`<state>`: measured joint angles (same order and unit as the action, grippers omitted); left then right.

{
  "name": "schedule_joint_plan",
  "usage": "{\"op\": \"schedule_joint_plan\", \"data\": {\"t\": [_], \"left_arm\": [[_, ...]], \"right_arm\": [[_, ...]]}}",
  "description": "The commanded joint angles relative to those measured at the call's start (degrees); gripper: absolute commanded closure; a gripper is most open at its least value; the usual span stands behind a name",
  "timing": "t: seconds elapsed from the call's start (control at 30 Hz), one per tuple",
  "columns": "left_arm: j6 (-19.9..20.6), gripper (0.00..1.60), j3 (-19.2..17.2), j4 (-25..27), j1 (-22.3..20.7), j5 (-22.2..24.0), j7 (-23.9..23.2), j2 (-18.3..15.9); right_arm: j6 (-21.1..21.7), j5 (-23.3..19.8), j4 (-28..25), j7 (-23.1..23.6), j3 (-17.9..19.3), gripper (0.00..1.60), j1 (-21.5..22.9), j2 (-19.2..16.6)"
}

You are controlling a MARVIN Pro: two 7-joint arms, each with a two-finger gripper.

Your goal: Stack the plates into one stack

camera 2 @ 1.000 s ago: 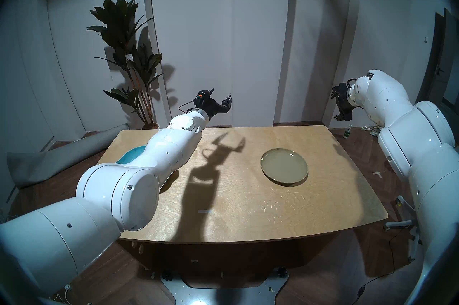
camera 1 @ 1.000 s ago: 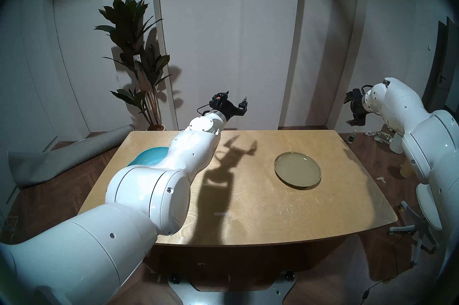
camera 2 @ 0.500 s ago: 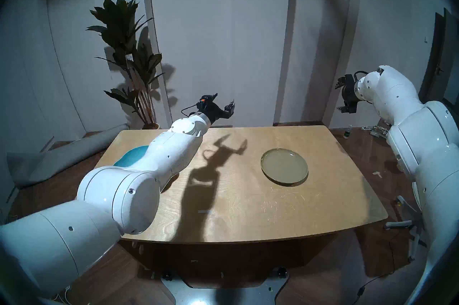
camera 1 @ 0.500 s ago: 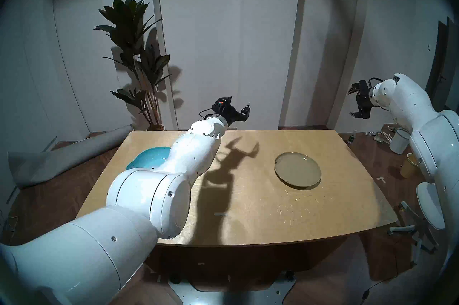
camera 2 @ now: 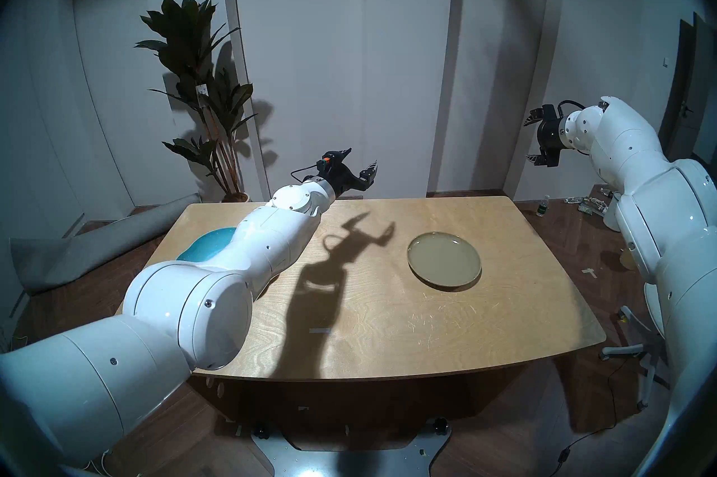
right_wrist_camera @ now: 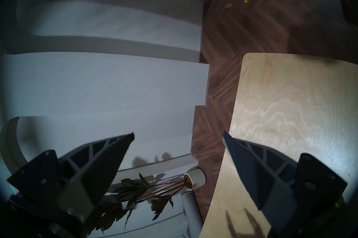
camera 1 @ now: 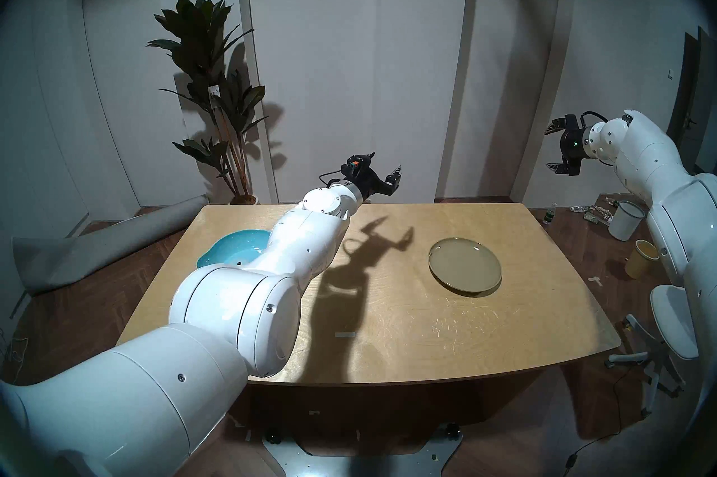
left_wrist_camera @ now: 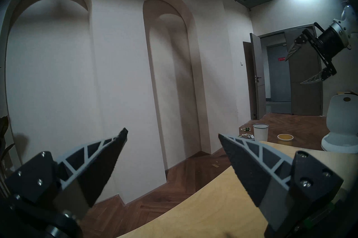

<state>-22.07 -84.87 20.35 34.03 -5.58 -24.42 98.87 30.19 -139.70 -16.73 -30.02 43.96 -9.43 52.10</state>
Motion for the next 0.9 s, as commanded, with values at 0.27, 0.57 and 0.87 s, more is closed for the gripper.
{"op": "schedule_joint_plan", "data": {"t": [0.27,0.57,0.87], "left_arm": [[-1.7,0.00,2.1,1.9,0.1,-2.0,-3.1,-0.4],[-2.9,0.00,3.3,3.0,0.0,-3.4,-4.5,-1.3],[-4.4,0.00,4.7,4.2,0.4,-4.9,-6.4,-2.4]], "right_arm": [[4.1,-0.6,-3.9,3.6,1.3,0.00,1.2,-1.8],[6.0,-0.8,-5.5,5.0,1.7,0.00,0.9,-2.3],[8.2,-1.0,-7.5,6.5,2.2,0.00,0.6,-2.9]]}}
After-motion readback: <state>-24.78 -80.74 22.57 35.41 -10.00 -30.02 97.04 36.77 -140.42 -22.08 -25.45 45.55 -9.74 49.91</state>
